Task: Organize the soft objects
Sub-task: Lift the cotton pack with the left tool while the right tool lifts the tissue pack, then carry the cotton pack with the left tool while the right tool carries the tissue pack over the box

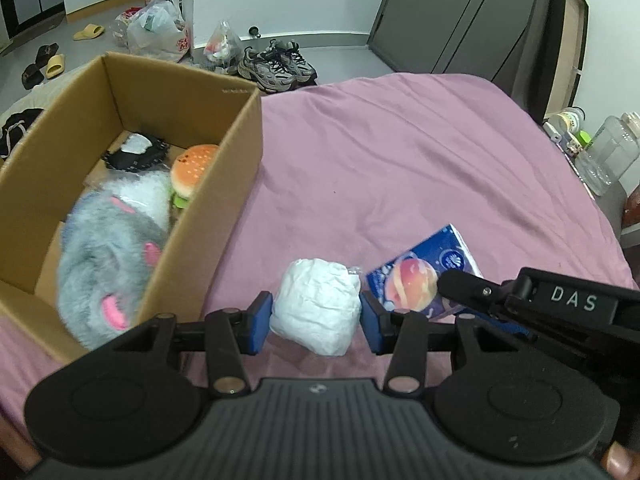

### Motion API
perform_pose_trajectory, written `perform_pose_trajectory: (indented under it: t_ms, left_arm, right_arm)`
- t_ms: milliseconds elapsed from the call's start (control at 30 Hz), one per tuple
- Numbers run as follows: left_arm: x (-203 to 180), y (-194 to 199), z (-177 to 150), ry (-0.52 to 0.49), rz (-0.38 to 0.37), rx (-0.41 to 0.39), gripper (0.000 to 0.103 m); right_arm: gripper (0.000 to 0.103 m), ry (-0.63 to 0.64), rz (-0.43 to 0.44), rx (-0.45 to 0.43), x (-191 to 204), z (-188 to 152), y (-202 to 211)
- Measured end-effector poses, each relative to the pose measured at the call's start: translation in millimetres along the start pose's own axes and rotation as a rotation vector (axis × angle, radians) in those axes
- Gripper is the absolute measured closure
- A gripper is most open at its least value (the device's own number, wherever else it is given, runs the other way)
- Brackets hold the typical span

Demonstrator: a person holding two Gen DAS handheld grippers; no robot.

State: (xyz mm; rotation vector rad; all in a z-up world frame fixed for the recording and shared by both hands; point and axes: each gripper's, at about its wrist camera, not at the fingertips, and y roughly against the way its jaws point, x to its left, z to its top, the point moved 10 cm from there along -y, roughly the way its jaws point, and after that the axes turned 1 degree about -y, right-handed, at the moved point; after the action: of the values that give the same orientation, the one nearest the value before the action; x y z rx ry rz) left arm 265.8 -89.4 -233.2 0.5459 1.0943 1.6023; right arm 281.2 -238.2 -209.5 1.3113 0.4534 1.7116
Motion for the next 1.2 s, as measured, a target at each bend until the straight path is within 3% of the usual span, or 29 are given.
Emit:
perform_pose_trajectory:
  t_ms: [367,1200]
  left_arm:
    - [21,46,21,0.010,-0.024,-0.045,0.057]
    - [87,106,58,-0.010,-0.083,-0.080,0.057]
  right_arm:
    - [0.083,0.047,0.006,-0.040,39,-1,18]
    - [0.083,0.135,-0.007,-0.133,134,-10,32]
